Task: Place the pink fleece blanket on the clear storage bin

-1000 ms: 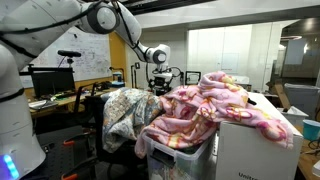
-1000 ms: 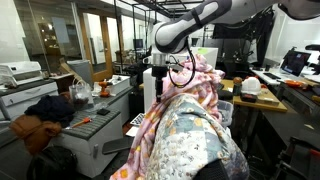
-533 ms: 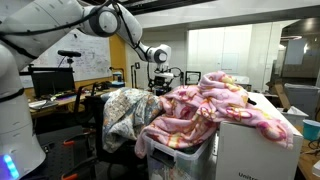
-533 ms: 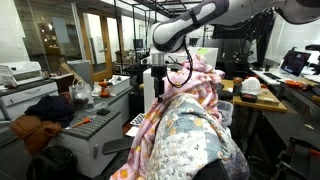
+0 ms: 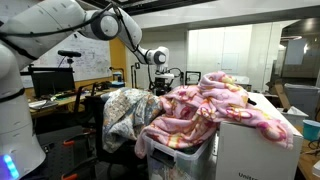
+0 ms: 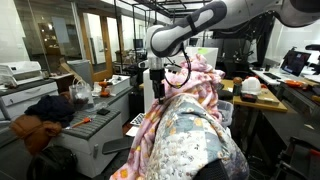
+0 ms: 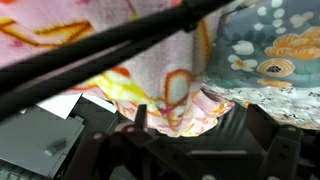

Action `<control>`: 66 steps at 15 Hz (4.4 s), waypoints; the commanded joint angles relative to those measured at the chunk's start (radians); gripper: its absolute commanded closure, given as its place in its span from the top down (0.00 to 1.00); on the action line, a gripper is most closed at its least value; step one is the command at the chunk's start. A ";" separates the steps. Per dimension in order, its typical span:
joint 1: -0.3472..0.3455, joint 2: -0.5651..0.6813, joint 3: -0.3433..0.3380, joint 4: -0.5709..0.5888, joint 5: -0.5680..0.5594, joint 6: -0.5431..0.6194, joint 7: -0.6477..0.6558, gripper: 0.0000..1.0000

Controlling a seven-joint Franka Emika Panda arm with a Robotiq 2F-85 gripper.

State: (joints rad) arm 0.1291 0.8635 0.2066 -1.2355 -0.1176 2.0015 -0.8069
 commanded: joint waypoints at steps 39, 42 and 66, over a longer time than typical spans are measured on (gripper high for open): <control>0.024 -0.056 -0.060 0.007 -0.080 0.141 0.241 0.01; -0.007 -0.111 -0.057 -0.015 -0.039 0.171 0.283 0.01; -0.226 -0.815 -0.221 -0.766 0.307 0.618 0.743 0.01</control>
State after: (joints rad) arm -0.1016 0.1954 0.0334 -1.8346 0.2123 2.5364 -0.1685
